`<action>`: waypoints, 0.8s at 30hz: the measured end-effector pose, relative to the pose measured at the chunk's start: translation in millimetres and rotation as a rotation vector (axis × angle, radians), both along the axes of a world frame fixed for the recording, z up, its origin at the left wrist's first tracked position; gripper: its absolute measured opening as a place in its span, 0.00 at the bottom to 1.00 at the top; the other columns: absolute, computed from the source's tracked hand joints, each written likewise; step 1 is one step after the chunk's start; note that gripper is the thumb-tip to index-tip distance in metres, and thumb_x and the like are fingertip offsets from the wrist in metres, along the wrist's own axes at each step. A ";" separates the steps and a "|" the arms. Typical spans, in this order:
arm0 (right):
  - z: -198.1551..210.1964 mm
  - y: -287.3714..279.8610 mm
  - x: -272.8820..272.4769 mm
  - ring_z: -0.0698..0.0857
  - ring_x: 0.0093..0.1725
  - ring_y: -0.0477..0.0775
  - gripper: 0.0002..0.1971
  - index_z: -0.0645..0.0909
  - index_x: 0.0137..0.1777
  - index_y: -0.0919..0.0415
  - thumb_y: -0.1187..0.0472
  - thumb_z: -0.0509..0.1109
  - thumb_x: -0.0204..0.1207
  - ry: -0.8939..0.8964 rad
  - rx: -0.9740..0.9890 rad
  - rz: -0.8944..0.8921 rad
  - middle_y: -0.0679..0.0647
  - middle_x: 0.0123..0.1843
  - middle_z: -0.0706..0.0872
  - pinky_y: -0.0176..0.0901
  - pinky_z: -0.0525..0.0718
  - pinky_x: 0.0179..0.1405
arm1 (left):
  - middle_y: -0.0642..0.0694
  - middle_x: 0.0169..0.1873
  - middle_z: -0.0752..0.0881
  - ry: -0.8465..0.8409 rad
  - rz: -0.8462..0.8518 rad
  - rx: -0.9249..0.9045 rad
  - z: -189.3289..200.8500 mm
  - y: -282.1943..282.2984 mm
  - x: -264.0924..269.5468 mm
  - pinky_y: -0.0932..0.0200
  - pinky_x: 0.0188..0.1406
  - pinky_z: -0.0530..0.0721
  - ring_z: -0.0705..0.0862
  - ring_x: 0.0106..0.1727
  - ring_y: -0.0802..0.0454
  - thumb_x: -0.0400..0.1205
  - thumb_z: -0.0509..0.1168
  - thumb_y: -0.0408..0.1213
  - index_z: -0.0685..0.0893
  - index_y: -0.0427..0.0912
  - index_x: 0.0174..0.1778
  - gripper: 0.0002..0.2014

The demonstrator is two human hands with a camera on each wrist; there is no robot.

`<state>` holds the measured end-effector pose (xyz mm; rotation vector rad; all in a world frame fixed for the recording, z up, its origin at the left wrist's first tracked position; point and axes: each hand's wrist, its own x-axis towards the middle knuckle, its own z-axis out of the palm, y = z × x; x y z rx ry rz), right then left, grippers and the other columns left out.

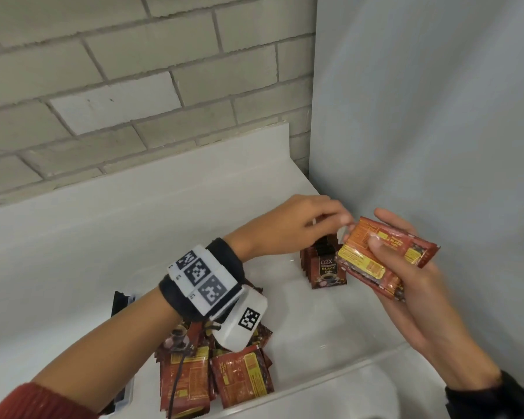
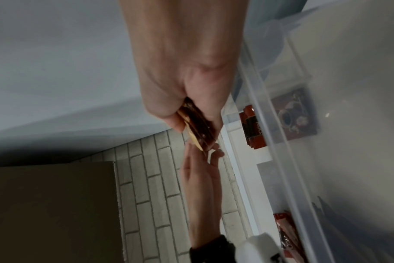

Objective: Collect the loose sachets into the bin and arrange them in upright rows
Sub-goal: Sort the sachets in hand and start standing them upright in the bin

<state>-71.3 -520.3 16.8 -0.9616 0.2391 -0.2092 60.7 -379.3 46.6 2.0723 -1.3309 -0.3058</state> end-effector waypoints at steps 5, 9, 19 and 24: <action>-2.9 0.3 1.9 0.90 0.50 0.54 0.20 0.79 0.64 0.53 0.64 0.67 0.71 0.000 -0.025 0.025 0.56 0.54 0.90 0.43 0.89 0.42 | 0.47 0.47 0.88 0.214 0.042 0.005 19.3 1.2 -12.4 0.63 0.47 0.82 0.85 0.47 0.59 0.81 0.69 0.43 0.85 0.40 0.58 0.14; -2.8 1.6 2.1 0.91 0.47 0.53 0.18 0.80 0.60 0.53 0.63 0.68 0.70 -0.017 -0.035 0.036 0.56 0.51 0.91 0.42 0.89 0.38 | 0.48 0.46 0.86 0.273 0.071 -0.014 17.3 3.7 -14.7 0.60 0.46 0.83 0.84 0.46 0.55 0.74 0.76 0.37 0.82 0.40 0.54 0.15; -2.5 3.0 3.8 0.89 0.56 0.60 0.58 0.73 0.70 0.61 0.24 0.77 0.42 0.005 -0.002 0.095 0.61 0.61 0.87 0.61 0.88 0.50 | 0.36 0.46 0.85 0.450 0.031 -0.223 28.5 9.5 -14.8 0.57 0.43 0.81 0.80 0.42 0.45 0.76 0.72 0.26 0.85 0.37 0.52 0.10; -3.4 -2.1 3.8 0.91 0.43 0.60 0.53 0.79 0.65 0.58 0.26 0.80 0.42 0.059 0.087 0.190 0.62 0.52 0.90 0.56 0.90 0.46 | 0.35 0.46 0.85 0.407 -0.052 -0.284 27.0 12.2 -15.4 0.36 0.48 0.80 0.82 0.50 0.39 0.74 0.71 0.21 0.87 0.36 0.49 0.10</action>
